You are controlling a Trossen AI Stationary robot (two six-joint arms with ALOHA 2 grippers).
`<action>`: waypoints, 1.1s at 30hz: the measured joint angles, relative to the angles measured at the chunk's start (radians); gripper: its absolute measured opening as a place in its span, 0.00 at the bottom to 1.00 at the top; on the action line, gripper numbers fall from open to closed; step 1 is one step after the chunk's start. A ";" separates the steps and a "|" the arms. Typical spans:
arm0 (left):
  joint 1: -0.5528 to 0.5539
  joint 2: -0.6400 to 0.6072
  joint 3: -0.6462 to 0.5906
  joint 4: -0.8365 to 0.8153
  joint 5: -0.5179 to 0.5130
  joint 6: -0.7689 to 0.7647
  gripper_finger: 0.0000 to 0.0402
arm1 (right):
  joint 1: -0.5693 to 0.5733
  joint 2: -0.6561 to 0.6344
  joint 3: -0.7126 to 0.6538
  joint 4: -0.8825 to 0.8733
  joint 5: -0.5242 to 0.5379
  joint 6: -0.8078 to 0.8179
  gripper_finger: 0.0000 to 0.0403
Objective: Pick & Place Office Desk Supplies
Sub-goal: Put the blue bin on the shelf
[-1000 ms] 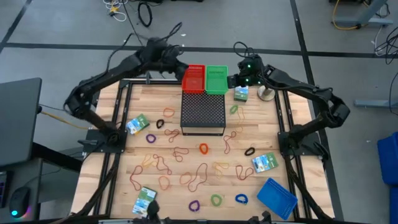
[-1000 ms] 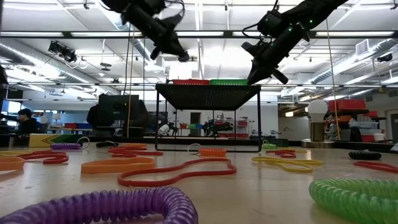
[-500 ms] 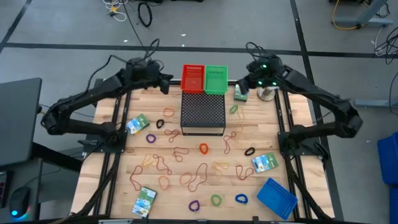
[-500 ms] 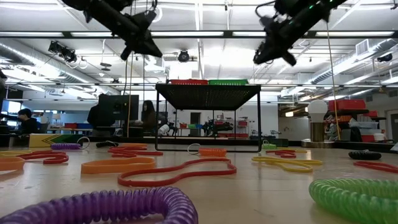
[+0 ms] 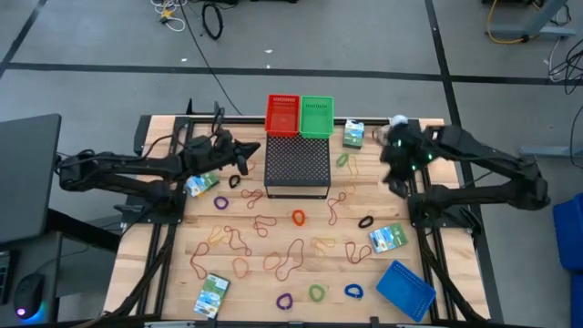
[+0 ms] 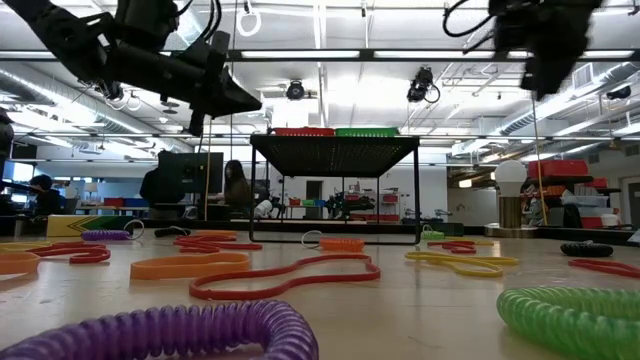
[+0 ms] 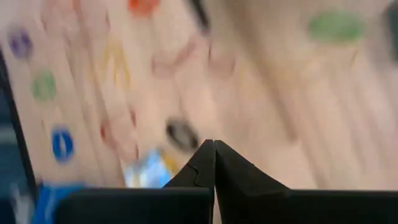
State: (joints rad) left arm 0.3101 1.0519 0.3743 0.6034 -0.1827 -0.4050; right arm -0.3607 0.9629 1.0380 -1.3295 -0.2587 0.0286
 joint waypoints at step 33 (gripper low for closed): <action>-0.024 0.001 0.000 -0.017 0.143 0.218 0.03 | 1.038 0.585 -0.145 0.507 -0.060 0.099 0.26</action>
State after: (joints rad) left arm 0.2863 1.0527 0.3740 0.5861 -0.0395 -0.1870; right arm 0.6777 1.5476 0.8925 -0.8220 -0.3188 0.1273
